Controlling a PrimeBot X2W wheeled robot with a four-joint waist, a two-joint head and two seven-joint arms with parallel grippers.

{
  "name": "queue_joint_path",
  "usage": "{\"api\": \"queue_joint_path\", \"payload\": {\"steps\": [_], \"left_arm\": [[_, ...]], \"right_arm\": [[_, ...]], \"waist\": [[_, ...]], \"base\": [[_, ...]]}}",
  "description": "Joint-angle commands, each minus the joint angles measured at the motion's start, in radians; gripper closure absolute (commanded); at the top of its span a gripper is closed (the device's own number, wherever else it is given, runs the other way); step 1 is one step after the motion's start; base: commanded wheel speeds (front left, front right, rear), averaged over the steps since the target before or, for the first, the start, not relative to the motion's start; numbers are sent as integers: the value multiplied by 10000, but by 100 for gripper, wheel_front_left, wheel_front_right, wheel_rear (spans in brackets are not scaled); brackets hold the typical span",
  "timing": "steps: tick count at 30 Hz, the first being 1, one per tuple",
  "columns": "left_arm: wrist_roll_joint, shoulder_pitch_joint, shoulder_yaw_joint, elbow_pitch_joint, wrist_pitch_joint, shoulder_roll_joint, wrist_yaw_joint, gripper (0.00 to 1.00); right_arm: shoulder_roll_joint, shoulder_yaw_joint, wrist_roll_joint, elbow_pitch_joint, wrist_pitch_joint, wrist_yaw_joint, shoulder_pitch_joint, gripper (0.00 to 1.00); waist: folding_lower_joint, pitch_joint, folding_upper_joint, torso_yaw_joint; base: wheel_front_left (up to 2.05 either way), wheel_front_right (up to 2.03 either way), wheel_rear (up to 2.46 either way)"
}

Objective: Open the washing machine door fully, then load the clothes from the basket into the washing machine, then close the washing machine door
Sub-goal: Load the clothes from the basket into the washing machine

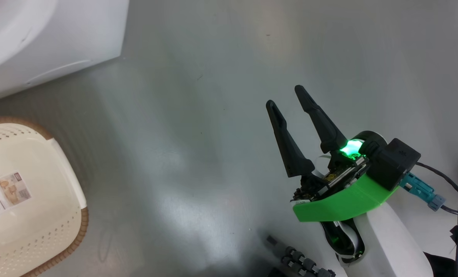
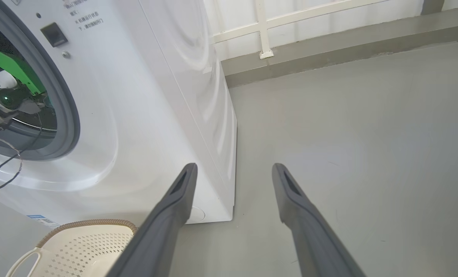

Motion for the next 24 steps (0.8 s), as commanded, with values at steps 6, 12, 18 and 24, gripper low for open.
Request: {"api": "queue_joint_path", "payload": {"steps": [6,12,18,24], "left_arm": [[-110,-206,20,319,-125,321,-171,0],[-115,-222,-167,744,-384,152,-360,0],[-202,123,-263,1054,-817,-124,-410,0],[-533,1188,-208,1050,-1472,-569,-481,0]], "right_arm": [[11,120,-62,-214,-86,16,43,0],[11,104,-143,-132,-86,16,14,0],[11,-16,-278,-71,-86,16,72,0],[11,-234,-481,15,-86,16,262,0]], "waist": [[0,32,-1,164],[0,-110,-1,278],[0,-486,-1,499],[0,-1116,-1,886]], "base": [[0,0,0],[0,0,0],[0,0,0],[0,0,0]]}}
